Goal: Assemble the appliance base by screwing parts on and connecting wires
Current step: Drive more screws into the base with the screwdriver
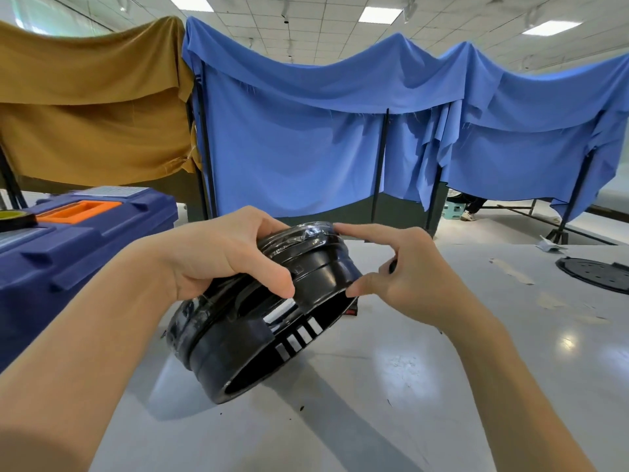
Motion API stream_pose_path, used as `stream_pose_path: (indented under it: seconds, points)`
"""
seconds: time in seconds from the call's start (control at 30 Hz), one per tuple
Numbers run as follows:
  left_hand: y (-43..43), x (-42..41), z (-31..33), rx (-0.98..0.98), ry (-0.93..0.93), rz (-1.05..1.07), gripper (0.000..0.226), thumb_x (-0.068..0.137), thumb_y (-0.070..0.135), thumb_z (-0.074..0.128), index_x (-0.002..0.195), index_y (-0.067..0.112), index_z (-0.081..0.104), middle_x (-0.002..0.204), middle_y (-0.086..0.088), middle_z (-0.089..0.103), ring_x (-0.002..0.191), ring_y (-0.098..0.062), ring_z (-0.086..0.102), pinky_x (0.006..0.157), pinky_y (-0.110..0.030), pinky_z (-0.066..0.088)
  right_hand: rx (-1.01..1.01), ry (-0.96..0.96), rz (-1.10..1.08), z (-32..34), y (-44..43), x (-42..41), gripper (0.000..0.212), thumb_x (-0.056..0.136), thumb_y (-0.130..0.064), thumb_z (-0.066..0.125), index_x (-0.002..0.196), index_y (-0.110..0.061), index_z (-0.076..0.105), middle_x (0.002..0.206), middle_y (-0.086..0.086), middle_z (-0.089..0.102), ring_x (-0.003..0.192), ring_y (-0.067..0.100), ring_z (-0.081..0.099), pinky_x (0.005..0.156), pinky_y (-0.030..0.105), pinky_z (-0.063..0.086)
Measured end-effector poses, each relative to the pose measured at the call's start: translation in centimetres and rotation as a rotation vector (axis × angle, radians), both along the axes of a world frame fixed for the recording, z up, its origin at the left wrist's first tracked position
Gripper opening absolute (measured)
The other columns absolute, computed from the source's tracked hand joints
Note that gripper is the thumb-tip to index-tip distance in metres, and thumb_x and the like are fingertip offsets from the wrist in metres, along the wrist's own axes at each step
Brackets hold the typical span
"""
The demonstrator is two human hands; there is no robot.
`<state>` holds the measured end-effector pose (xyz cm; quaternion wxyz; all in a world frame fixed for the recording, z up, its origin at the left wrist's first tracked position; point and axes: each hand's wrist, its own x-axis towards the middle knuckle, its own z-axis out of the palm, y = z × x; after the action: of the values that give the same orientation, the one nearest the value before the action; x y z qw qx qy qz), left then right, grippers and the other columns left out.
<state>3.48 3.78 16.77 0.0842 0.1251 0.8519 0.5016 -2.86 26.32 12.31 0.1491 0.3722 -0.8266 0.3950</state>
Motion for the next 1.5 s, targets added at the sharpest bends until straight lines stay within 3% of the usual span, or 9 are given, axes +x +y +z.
stream_pose_path:
  seconds: [0.2, 0.4, 0.5, 0.73, 0.93, 1.1, 1.23, 1.33, 1.5]
  points:
    - [-0.1, 0.2, 0.1, -0.067, 0.005, 0.026, 0.038, 0.055, 0.003, 0.078, 0.093, 0.008, 0.074, 0.093, -0.029, 0.069, 0.072, -0.035, 0.068, 0.061, -0.038, 0.059, -0.001, 0.350, -0.011, -2.1, -0.4, -0.2, 0.060, 0.071, 0.001, 0.081, 0.127, -0.010, 0.065, 0.111, -0.002, 0.072, 0.062, -0.023, 0.049, 0.056, 0.001, 0.034]
    - [2.0, 0.3, -0.3, -0.183, 0.045, -0.024, 0.043, 0.058, 0.014, 0.079, 0.100, 0.016, 0.072, 0.093, -0.021, 0.070, 0.087, -0.042, 0.068, 0.079, -0.051, 0.059, -0.005, 0.623, -0.059, -5.5, 1.1, -0.4, 0.050, 0.079, -0.017, 0.073, 0.125, -0.003, 0.063, 0.092, 0.005, 0.075, 0.044, 0.006, 0.037, 0.036, 0.034, 0.044]
    - [3.4, 0.4, -0.7, -0.288, 0.020, -0.070, 0.049, 0.056, 0.019, 0.079, 0.103, 0.024, 0.066, 0.094, -0.010, 0.071, 0.085, -0.032, 0.070, 0.080, -0.046, 0.060, 0.033, 0.677, -0.072, -7.0, 1.9, -0.2, 0.056, 0.083, -0.025, 0.067, 0.135, -0.008, 0.052, 0.097, 0.006, 0.074, 0.038, 0.018, 0.040, 0.031, 0.032, 0.040]
    - [5.9, 0.1, -3.2, -0.498, 0.008, -0.122, 0.048, 0.064, 0.015, 0.082, 0.104, 0.021, 0.057, 0.092, -0.002, 0.067, 0.080, -0.017, 0.066, 0.071, -0.034, 0.060, 0.225, 0.667, -0.101, -9.4, 2.7, -0.6, 0.078, 0.079, -0.036, 0.064, 0.144, -0.004, 0.034, 0.148, 0.007, 0.046, 0.049, 0.004, 0.032, 0.039, 0.016, 0.025]
    - [6.4, 0.2, -5.2, -0.567, 0.072, -0.180, 0.052, 0.062, 0.015, 0.081, 0.106, 0.013, 0.055, 0.100, -0.011, 0.064, 0.091, -0.031, 0.064, 0.077, -0.048, 0.056, 0.294, 0.739, -0.040, -12.0, 2.9, -0.9, 0.076, 0.085, -0.033, 0.067, 0.148, -0.007, 0.033, 0.155, 0.010, 0.039, 0.061, 0.008, 0.014, 0.045, 0.018, 0.019]
    - [6.4, -0.2, -6.8, -0.650, 0.087, -0.227, 0.063, 0.065, 0.033, 0.085, 0.115, 0.015, 0.050, 0.101, -0.004, 0.063, 0.090, -0.023, 0.062, 0.082, -0.044, 0.054, 0.301, 0.796, -0.019, -12.7, 3.0, -1.3, 0.062, 0.087, -0.033, 0.062, 0.140, -0.008, 0.042, 0.130, 0.012, 0.062, 0.056, 0.009, 0.019, 0.041, 0.020, 0.022]
    - [5.7, -0.6, -6.6, -0.472, -0.110, -0.309, 0.055, 0.081, 0.048, 0.073, 0.125, 0.021, 0.053, 0.072, 0.004, 0.061, 0.055, -0.004, 0.054, 0.061, -0.016, 0.045, 0.330, 0.826, -0.004, -13.4, 3.1, -1.5, 0.060, 0.083, -0.028, 0.066, 0.135, -0.007, 0.045, 0.120, 0.012, 0.063, 0.055, 0.008, 0.023, 0.033, 0.025, 0.031]
    - [5.1, -1.1, -6.8, -0.370, -0.095, -0.318, 0.040, 0.093, 0.047, 0.056, 0.116, 0.014, 0.063, 0.079, -0.010, 0.061, 0.057, -0.011, 0.052, 0.067, -0.019, 0.045, 0.325, 0.825, -0.018, -13.5, 3.3, -1.5, 0.058, 0.083, -0.028, 0.065, 0.133, -0.006, 0.046, 0.115, 0.013, 0.067, 0.044, 0.011, 0.035, 0.032, 0.027, 0.034]
    - [4.4, -1.8, -7.7, -0.189, -0.118, -0.280, 0.032, 0.094, 0.046, 0.054, 0.074, 0.024, 0.067, 0.057, 0.011, 0.052, 0.054, -0.006, 0.045, 0.062, -0.022, 0.042, 0.300, 0.830, -0.033, -14.0, 3.3, -1.5, 0.058, 0.078, -0.025, 0.068, 0.129, -0.006, 0.048, 0.109, 0.013, 0.069, 0.047, 0.013, 0.029, 0.033, 0.025, 0.030]
